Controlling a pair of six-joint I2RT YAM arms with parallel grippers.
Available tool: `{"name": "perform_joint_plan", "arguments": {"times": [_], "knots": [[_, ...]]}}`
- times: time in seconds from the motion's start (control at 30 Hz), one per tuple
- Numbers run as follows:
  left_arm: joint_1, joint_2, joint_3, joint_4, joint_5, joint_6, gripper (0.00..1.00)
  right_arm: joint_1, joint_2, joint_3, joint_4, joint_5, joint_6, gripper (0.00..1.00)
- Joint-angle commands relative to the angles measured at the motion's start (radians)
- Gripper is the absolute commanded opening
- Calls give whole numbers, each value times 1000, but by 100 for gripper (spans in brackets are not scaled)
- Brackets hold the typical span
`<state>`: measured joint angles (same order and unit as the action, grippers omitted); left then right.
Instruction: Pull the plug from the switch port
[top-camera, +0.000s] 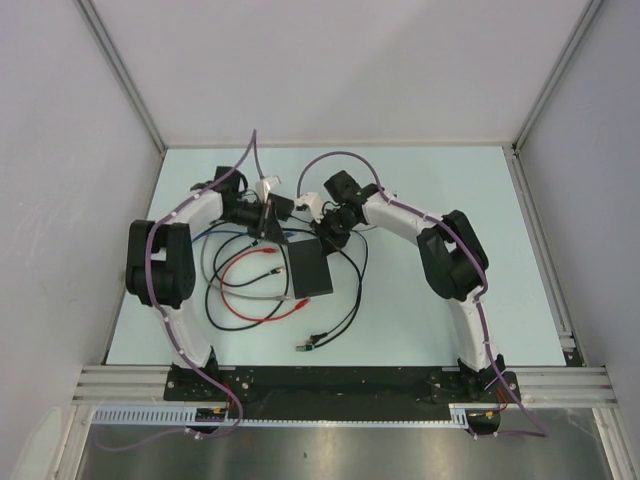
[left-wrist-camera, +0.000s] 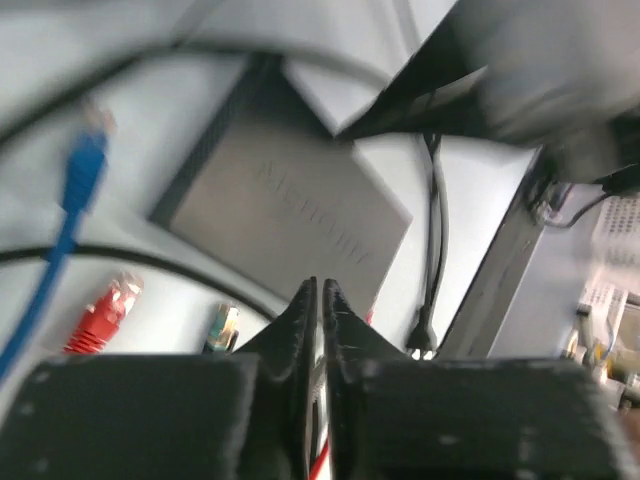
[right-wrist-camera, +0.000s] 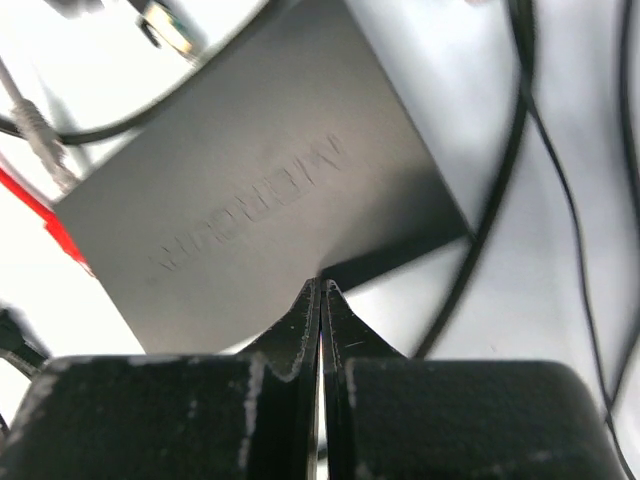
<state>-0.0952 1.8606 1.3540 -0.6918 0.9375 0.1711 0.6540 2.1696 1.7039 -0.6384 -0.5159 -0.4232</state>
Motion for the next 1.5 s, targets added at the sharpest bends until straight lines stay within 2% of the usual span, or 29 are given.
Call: {"name": "perform_joint_plan", "arguments": {"times": [0.0,0.13,0.33,0.5,0.57,0.7,0.8,0.87,0.9,0.93,0.97,1.0,1.03,1.1,1.13,1.17,1.23,1.27,1.3,1.37,1.4,1.47], "knots": [[-37,40,-99,-34,-42,87,1,-34,-97,-3,-44,68,-9,0],[-66,96,-113,-44,-62,125,0,-37,-168,-23,-47,66,0,0],[-136,215,-27,-38,-22,125,0,-28,-200,-72,-35,111,-11,0],[-227,326,137,-35,55,93,2,-33,-212,-79,-43,125,-31,0],[-254,373,236,-90,98,103,2,-31,-215,-89,-44,125,-32,0],[-258,420,330,-146,116,88,7,-31,-235,-102,-46,128,-32,0],[-227,364,364,-209,87,107,19,-39,-252,-92,-49,139,-32,0],[-189,276,358,-232,61,110,37,-48,-280,-84,-44,136,-22,1],[-178,249,356,-238,43,111,45,-62,-287,-79,-40,137,-16,4],[-157,217,359,-253,29,117,67,-71,-300,-64,-35,142,-6,17],[-147,171,375,-258,3,120,99,-79,-303,-53,-23,149,13,27],[-140,149,385,-264,-11,125,100,-86,-307,-41,-17,175,29,39],[-133,135,404,-279,-22,128,100,-111,-309,-14,-3,195,46,59],[-118,121,482,-298,-72,130,100,-142,-301,25,35,261,124,75],[-113,121,512,-305,-107,114,99,-180,-295,46,48,287,165,91],[-107,123,581,-307,-143,105,100,-203,-275,110,75,316,204,98],[-95,121,658,-272,-280,68,100,-259,-249,189,98,434,349,100],[-89,120,684,-255,-319,59,100,-273,-196,294,79,556,385,100],[-84,118,710,-239,-357,53,99,-284,-162,386,42,600,418,100],[-61,118,799,-180,-433,24,100,-312,-78,564,-108,705,454,100],[-54,118,830,-155,-453,6,100,-320,9,756,-157,740,462,100],[-29,111,896,-65,-529,-68,100,-341,64,899,-258,769,468,100]]}}
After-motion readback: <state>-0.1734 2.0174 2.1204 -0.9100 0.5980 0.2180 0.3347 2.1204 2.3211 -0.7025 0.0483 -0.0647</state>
